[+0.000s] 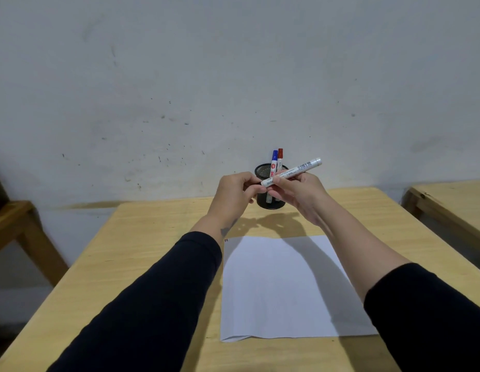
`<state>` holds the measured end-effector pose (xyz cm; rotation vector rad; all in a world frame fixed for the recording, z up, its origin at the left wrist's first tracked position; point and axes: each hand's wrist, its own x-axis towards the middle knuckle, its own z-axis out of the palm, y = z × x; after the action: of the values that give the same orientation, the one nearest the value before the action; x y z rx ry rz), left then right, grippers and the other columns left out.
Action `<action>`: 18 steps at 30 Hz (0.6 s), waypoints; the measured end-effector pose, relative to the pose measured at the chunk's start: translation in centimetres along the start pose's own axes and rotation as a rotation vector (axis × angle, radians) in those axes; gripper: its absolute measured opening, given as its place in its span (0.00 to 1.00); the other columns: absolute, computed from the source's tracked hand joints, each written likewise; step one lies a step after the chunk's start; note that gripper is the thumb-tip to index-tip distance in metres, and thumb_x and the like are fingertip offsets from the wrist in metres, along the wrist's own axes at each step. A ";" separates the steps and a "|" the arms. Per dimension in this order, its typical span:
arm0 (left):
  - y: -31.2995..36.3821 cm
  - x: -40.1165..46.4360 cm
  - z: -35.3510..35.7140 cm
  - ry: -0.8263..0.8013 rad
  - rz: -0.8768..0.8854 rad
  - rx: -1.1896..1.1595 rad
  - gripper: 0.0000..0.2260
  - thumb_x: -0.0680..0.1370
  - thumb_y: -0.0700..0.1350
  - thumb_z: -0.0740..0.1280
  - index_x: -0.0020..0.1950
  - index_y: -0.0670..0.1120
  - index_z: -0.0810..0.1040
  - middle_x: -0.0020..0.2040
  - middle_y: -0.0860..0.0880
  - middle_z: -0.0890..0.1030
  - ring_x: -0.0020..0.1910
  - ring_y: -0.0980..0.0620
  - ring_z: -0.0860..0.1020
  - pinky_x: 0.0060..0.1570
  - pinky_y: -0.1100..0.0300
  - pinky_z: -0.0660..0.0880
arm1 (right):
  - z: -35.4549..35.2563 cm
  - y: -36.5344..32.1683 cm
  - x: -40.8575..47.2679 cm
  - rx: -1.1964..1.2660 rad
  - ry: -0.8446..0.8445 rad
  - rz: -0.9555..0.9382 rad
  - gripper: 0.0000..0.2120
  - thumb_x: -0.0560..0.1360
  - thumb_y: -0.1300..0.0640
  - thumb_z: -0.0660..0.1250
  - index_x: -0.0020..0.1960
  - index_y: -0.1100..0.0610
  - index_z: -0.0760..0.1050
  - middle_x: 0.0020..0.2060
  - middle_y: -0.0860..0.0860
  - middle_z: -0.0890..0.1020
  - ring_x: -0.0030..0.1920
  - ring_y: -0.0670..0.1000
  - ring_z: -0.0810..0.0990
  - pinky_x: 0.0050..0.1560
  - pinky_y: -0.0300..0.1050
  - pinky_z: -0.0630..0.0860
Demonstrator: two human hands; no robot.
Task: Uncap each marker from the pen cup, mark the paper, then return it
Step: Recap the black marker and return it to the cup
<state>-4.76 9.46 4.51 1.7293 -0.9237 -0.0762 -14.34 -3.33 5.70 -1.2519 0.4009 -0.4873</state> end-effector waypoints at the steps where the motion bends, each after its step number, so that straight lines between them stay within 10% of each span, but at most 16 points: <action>1: 0.0 0.1 0.1 0.010 -0.001 0.003 0.03 0.74 0.37 0.70 0.43 0.44 0.82 0.34 0.53 0.80 0.30 0.61 0.76 0.33 0.69 0.75 | 0.1 0.2 0.0 0.015 0.016 -0.004 0.10 0.75 0.67 0.66 0.56 0.69 0.75 0.45 0.62 0.83 0.43 0.55 0.84 0.50 0.42 0.81; 8: -0.5 0.3 0.8 0.023 -0.034 0.068 0.04 0.75 0.38 0.69 0.42 0.45 0.82 0.34 0.53 0.80 0.33 0.58 0.76 0.42 0.56 0.77 | 0.3 0.8 0.5 -0.089 0.098 -0.006 0.05 0.74 0.63 0.69 0.46 0.66 0.79 0.42 0.63 0.83 0.40 0.57 0.82 0.51 0.47 0.82; 12: -0.4 1.8 0.6 0.068 -0.046 0.143 0.03 0.75 0.39 0.69 0.44 0.46 0.82 0.37 0.50 0.81 0.39 0.49 0.78 0.47 0.48 0.79 | 0.1 0.0 0.8 -0.912 0.302 -0.221 0.15 0.72 0.50 0.71 0.31 0.56 0.76 0.38 0.57 0.85 0.40 0.57 0.83 0.45 0.50 0.80; 18: 1.0 3.7 0.7 0.051 0.063 0.164 0.05 0.76 0.41 0.68 0.50 0.46 0.82 0.41 0.52 0.81 0.41 0.54 0.77 0.46 0.55 0.75 | -0.1 -0.8 2.7 -1.483 0.366 -0.777 0.11 0.75 0.60 0.65 0.55 0.54 0.81 0.50 0.53 0.80 0.52 0.59 0.73 0.45 0.50 0.68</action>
<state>-3.10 6.58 6.44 1.8420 -0.9682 0.0874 -12.27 -5.09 6.34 -2.8088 0.6010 -1.1836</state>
